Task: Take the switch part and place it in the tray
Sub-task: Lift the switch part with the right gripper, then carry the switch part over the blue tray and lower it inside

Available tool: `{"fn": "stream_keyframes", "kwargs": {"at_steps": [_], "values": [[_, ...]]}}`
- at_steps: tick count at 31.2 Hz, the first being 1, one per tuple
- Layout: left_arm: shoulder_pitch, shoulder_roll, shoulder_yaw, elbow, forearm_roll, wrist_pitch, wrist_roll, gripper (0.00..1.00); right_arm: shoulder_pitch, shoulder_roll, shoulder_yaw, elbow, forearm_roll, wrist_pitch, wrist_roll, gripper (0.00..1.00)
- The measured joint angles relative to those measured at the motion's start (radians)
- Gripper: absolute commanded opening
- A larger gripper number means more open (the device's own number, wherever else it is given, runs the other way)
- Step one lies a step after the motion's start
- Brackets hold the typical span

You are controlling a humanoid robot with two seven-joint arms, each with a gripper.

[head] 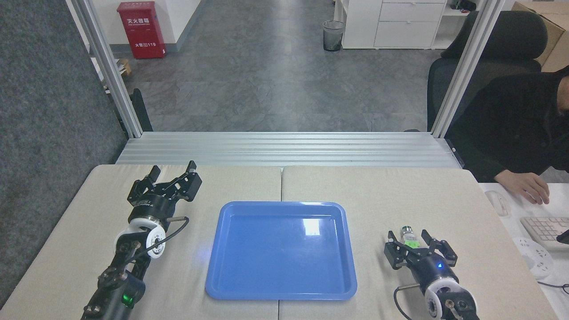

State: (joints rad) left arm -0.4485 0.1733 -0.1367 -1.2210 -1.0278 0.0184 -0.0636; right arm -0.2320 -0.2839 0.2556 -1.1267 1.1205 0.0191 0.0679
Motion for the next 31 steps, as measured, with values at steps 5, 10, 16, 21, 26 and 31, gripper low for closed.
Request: {"fn": "stream_keyframes", "kwargs": {"at_steps": [5,10,16,21,26,31], "values": [[0.000,0.000,0.000,0.000,0.000,0.000,0.000,1.00,0.000,0.009,0.006,0.032,0.001,0.001,0.000,0.50],[0.000,0.000,0.000,0.000,0.000,0.000,0.000,1.00,0.000,0.015,0.010,0.055,0.001,0.001,0.000,0.19],[0.000,0.000,0.000,0.000,0.000,0.000,0.000,1.00,-0.003,0.028,-0.001,0.069,-0.007,0.030,-0.003,0.00],[0.000,0.000,0.000,0.000,0.000,0.000,0.000,1.00,-0.033,0.056,-0.035,0.053,-0.021,0.043,-0.004,0.00],[0.000,0.000,0.000,0.000,0.000,0.000,0.000,1.00,-0.045,0.091,-0.056,-0.018,-0.031,0.044,0.029,0.00],[0.000,0.000,0.000,0.000,0.000,0.000,0.000,1.00,-0.027,0.123,-0.027,-0.111,-0.025,0.072,0.059,0.00]]}}
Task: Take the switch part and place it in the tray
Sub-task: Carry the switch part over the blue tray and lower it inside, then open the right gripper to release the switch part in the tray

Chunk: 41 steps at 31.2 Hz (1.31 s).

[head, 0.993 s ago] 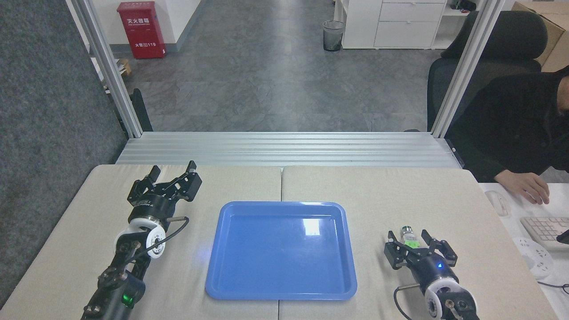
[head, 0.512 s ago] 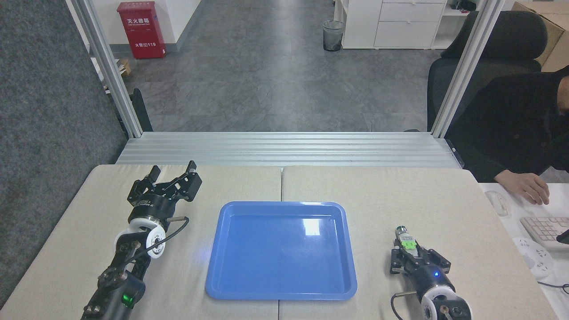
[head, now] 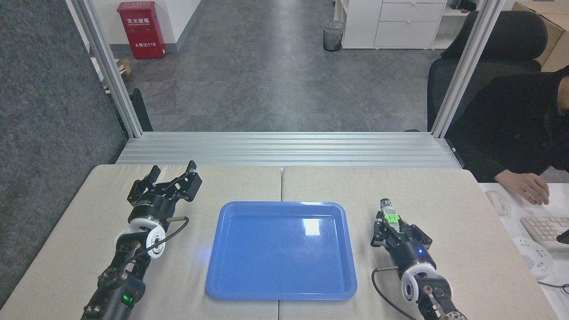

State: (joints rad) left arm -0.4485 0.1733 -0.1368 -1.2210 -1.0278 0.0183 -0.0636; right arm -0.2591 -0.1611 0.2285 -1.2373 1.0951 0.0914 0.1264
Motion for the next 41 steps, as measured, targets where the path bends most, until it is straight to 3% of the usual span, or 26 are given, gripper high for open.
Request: {"fn": "stream_keyframes", "kwargs": {"at_steps": [11,23,25,28,30,31,33,41], "values": [[0.000,0.000,0.000,0.000,0.000,0.000,0.000,1.00,0.053,0.070,0.153,-0.144,0.043,0.129,0.014,0.00],[0.000,0.000,0.000,0.000,0.000,0.000,0.000,1.00,0.029,0.163,0.312,-0.101,0.085,0.175,0.042,0.02],[0.000,0.000,0.000,0.000,0.000,0.000,0.000,1.00,0.026,0.173,0.330,-0.087,0.093,0.180,0.044,0.11],[0.000,0.000,0.000,0.000,0.000,0.000,0.000,1.00,0.021,0.186,0.354,-0.060,0.108,0.207,0.045,0.39],[0.000,0.000,0.000,0.000,0.000,0.000,0.000,1.00,0.017,0.194,0.368,-0.043,0.115,0.232,0.046,0.48],[0.000,0.000,0.000,0.000,0.000,0.000,0.000,1.00,0.015,0.198,0.374,-0.036,0.119,0.245,0.046,0.58],[0.000,0.000,0.000,0.000,0.000,0.000,0.000,1.00,0.011,0.204,0.386,-0.022,0.123,0.267,0.046,0.98],[0.000,0.000,0.000,0.000,0.000,0.000,0.000,1.00,-0.021,0.225,0.381,0.016,0.118,0.307,0.038,1.00]]}}
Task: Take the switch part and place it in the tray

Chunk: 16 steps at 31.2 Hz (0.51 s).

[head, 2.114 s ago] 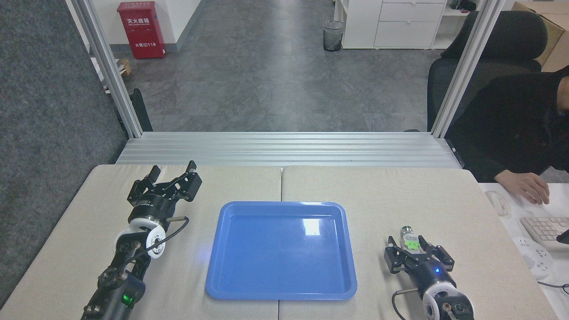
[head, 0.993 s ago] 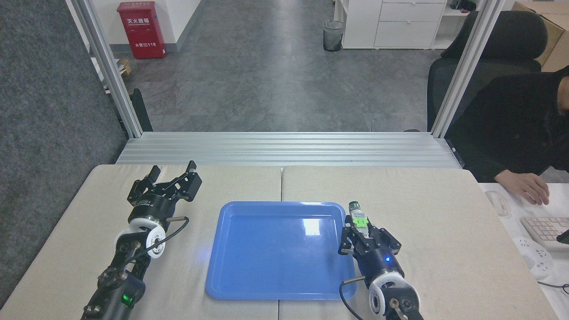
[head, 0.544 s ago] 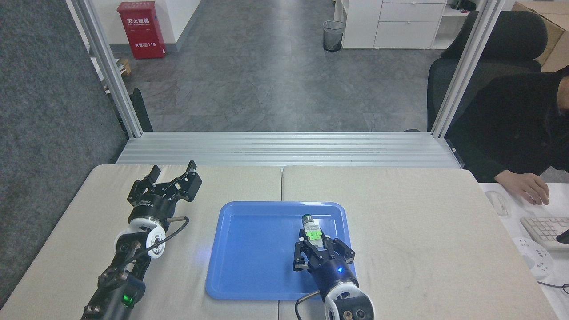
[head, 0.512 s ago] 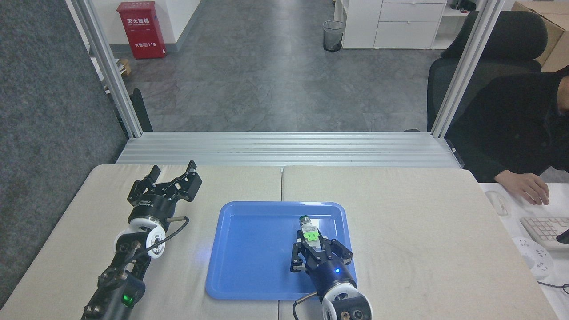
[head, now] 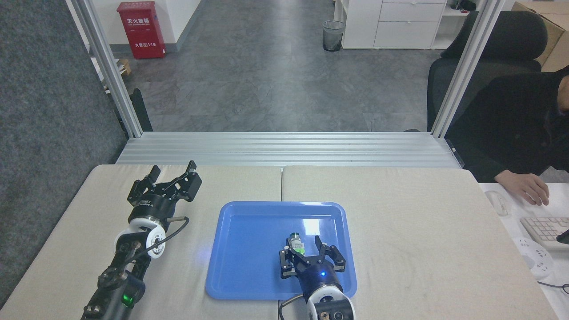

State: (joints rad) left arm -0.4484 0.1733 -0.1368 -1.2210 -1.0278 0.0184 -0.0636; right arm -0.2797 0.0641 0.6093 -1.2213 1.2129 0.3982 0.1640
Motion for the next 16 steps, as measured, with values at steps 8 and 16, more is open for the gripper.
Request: {"fn": "stream_keyframes", "kwargs": {"at_steps": [8,16], "values": [[0.000,0.000,0.000,0.000,0.000,0.000,0.000,1.00,-0.083,0.011,-0.080,0.016,-0.075,-0.036,-0.003,1.00],[0.000,0.000,0.000,0.000,0.000,0.000,0.000,1.00,-0.160,-0.089,-0.205,0.027,-0.114,-0.376,-0.014,1.00]]}}
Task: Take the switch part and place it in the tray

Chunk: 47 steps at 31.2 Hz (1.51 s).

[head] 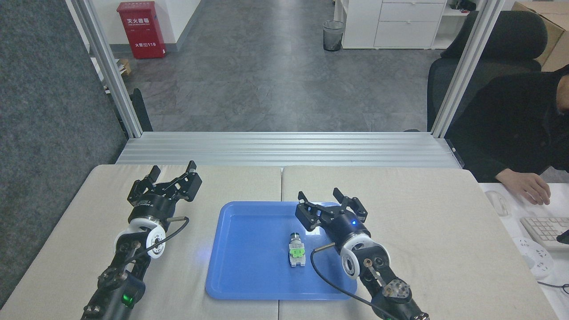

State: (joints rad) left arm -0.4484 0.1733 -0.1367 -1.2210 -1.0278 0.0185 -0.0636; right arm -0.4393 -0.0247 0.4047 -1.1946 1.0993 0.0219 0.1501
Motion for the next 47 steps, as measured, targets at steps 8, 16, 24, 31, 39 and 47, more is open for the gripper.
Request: {"fn": "stream_keyframes", "kwargs": {"at_steps": [8,16,24,31,39,47], "values": [[0.000,0.000,0.000,0.000,0.000,0.000,0.000,1.00,-0.023,-0.118,-0.101,0.013,-0.011,-0.047,-0.070,1.00],[0.000,0.000,0.000,0.000,0.000,0.000,0.000,1.00,-0.011,-0.202,-0.166,0.026,-0.020,-0.021,-0.117,1.00],[0.000,0.000,0.000,0.000,0.000,0.000,0.000,1.00,0.003,-0.254,-0.202,0.033,-0.024,-0.026,-0.116,1.00],[0.000,0.000,0.000,0.000,0.000,0.000,0.000,1.00,0.011,-0.284,-0.222,0.038,-0.026,-0.054,-0.092,1.00],[0.000,0.000,0.000,0.000,0.000,0.000,0.000,1.00,0.013,-0.306,-0.236,0.040,-0.025,-0.064,-0.087,1.00],[0.000,0.000,0.000,0.000,0.000,0.000,0.000,1.00,0.012,-0.321,-0.245,0.040,-0.024,-0.096,-0.085,1.00]]}}
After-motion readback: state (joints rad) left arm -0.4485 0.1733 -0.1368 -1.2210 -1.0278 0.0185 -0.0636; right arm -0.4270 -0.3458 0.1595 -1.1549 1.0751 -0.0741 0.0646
